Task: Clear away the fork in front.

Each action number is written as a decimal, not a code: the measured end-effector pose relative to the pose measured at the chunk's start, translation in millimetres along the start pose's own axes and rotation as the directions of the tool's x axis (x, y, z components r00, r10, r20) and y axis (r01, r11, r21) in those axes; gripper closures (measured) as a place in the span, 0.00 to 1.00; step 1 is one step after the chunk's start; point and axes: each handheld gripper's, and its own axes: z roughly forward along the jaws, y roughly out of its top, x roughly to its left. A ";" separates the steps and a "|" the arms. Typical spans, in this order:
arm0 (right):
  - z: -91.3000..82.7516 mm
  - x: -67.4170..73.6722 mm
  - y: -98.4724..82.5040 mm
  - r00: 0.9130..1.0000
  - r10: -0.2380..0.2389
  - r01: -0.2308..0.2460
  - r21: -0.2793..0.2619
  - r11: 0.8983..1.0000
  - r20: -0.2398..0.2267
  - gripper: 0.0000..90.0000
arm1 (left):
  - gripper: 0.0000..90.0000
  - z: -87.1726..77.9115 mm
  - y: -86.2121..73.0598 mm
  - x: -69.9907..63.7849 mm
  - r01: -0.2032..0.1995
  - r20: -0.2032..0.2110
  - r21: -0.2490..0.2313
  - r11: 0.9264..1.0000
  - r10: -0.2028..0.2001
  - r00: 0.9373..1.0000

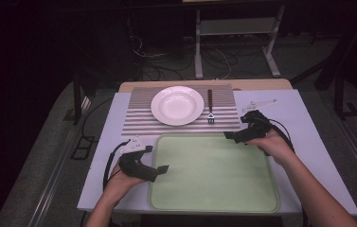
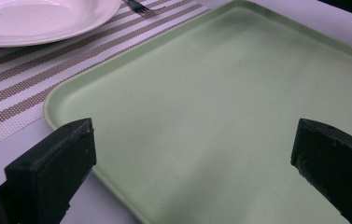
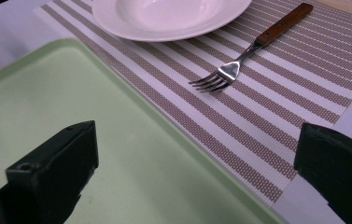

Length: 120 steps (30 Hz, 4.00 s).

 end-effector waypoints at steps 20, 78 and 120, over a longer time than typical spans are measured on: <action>25.7 -8.5 24.6 0.999 0.032 -0.032 0.028 0.999 0.017 0.00 | 0.00 -2.3 0.1 -0.2 -0.002 -0.005 -0.006 1.000 0.002 1.000; 123.0 -67.1 112.0 0.957 0.221 -0.266 0.259 0.928 0.188 0.52 | 0.00 -5.2 -1.1 1.6 0.017 -0.006 -0.020 1.000 -0.017 1.000; 170.4 -71.2 120.0 0.938 0.136 -0.265 0.410 0.873 0.318 0.85 | 0.00 -6.1 -3.1 2.6 0.016 -0.010 -0.014 1.000 -0.016 1.000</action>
